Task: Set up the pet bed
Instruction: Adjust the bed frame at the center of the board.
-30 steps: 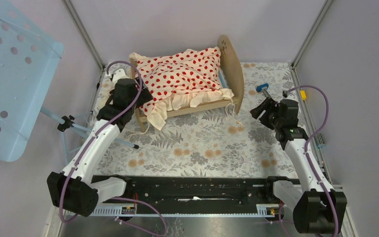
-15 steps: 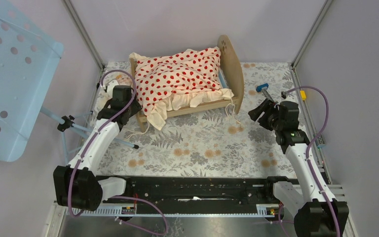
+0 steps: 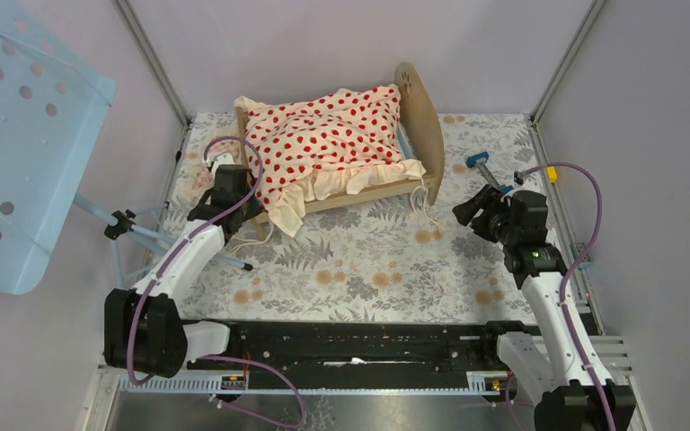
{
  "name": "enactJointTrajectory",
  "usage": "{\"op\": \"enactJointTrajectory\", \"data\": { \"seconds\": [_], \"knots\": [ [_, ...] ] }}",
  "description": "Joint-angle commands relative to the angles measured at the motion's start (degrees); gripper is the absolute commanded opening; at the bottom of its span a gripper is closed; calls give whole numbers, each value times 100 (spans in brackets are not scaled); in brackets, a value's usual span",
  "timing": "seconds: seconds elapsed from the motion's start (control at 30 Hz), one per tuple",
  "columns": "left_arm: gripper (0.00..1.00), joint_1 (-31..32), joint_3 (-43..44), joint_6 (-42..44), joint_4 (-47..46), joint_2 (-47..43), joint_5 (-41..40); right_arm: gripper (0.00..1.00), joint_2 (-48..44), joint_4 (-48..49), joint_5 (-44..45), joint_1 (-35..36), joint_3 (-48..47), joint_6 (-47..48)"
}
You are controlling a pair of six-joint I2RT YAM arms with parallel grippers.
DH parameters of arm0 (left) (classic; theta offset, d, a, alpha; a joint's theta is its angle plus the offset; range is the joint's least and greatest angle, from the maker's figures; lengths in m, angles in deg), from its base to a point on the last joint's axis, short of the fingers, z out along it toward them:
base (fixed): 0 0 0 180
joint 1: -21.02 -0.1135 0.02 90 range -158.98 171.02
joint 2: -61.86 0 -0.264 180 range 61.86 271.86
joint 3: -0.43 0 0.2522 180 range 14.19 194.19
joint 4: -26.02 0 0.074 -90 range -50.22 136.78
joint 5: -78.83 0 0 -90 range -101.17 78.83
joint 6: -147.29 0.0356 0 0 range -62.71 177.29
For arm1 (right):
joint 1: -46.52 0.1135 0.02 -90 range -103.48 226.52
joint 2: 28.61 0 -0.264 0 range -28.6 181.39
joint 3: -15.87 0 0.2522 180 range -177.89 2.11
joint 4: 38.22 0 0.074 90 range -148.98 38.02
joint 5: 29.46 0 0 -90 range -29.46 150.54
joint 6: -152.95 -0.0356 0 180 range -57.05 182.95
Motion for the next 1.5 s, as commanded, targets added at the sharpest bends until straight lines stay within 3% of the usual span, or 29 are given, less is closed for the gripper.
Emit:
{"op": "enactJointTrajectory", "data": {
  "seconds": [0.0,0.3,0.37,0.53,0.77,1.0,1.13,1.27,1.47],
  "knots": [
    [0,280,-282,-1069,-43,-418,583,69,-199,-156,58,29,37,145],
    [0,2497,-244,-2689,-365,-371,-273,69,-405,-353,191,25,-16,254],
    [0,3028,15,-2787,-403,-100,-565,69,-462,-400,214,24,-41,266],
    [0,3546,425,-2624,-724,603,-482,69,-650,-406,44,24,-67,304],
    [0,3732,853,-1955,-1244,1424,-82,68,-1002,107,-1207,63,239,627],
    [0,3783,1394,-1016,-1285,1791,582,68,-1211,312,-1065,382,309,422],
    [0,3792,954,-788,-1164,1203,682,69,-1361,131,-459,397,239,315],
    [0,3784,261,-442,-849,51,406,71,-1467,-82,413,387,37,273],
    [0,3711,-447,-176,-243,-1034,-96,73,-859,-117,1087,392,-484,462]
  ]
}}
